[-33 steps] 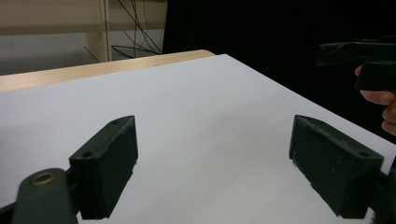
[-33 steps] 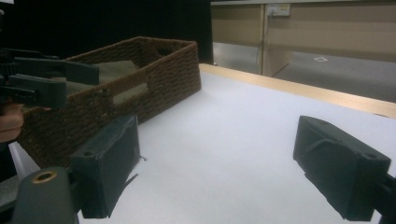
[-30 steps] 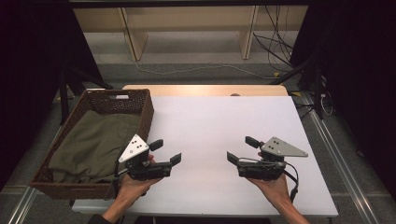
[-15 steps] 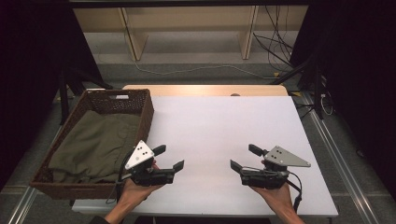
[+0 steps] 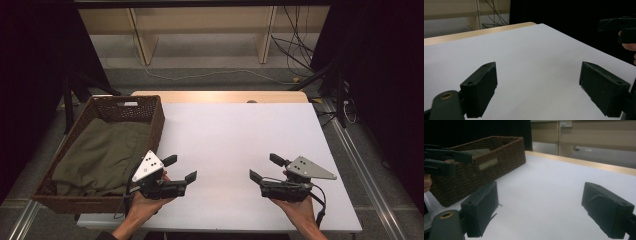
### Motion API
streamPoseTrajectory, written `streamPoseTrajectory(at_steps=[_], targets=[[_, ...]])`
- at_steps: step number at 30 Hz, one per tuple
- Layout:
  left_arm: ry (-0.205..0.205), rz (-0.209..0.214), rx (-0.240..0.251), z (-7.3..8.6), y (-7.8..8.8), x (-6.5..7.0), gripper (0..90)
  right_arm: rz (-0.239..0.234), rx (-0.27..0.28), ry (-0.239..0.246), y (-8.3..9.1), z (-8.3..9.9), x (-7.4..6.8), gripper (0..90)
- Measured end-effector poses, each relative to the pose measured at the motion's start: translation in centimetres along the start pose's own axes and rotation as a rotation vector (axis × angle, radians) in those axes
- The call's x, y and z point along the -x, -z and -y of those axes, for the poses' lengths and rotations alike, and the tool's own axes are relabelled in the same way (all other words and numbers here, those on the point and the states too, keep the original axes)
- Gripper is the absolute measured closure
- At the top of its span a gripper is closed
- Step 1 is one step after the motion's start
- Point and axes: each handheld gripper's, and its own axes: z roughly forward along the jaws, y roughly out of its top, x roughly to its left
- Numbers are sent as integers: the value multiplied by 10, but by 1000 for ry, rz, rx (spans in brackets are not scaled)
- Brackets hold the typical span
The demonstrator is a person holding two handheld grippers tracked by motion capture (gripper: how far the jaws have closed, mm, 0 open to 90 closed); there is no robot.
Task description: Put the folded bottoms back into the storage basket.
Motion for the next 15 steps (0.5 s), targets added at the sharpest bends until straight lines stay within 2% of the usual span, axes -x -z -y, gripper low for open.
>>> streamPoseTrajectory(at_steps=[15], targets=[[5, -6, 8, 0, 0, 0, 146, 6, 3, -1, 0, -1, 1, 146]])
